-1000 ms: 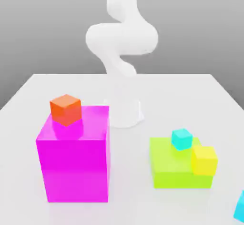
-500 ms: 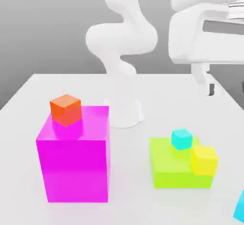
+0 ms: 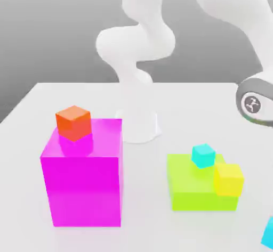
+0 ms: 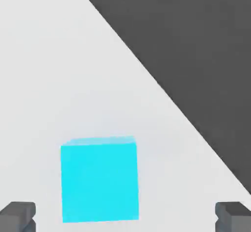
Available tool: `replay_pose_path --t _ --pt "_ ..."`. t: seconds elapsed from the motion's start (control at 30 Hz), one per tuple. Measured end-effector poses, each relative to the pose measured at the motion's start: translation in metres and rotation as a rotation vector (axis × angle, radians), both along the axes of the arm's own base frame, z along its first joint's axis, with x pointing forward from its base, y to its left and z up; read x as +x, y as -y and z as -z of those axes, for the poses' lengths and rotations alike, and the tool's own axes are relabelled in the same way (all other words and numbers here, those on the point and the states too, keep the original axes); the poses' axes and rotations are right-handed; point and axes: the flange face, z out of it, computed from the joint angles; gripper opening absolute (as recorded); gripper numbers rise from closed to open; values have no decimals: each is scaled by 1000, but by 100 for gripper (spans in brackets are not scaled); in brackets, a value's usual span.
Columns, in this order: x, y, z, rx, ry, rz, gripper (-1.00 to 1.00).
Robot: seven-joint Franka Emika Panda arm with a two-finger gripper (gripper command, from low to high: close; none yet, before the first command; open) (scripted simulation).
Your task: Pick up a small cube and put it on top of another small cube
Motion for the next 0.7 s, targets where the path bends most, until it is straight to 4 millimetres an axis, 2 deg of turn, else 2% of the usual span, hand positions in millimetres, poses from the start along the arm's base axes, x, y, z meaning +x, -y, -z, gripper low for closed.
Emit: replay_pose_path --t 0.03,0.07,0.23,0.27,0.3,0.43,0.57,0.7 --pt "-1 -1 16 0 -2 -2 0" --pt "-1 -1 30 -1 -3 -4 -100" --pt "-2 -1 30 -1 -4 -4 -100" --pt "-2 -1 37 -1 -4 -4 -100" --pt "-2 -1 33 -1 -4 -5 -100" --pt "-3 -1 -18 0 -5 -2 -100" --pt "-27 9 -57 3 -10 72 -100" --pt "-56 23 -86 5 -15 162 -100"
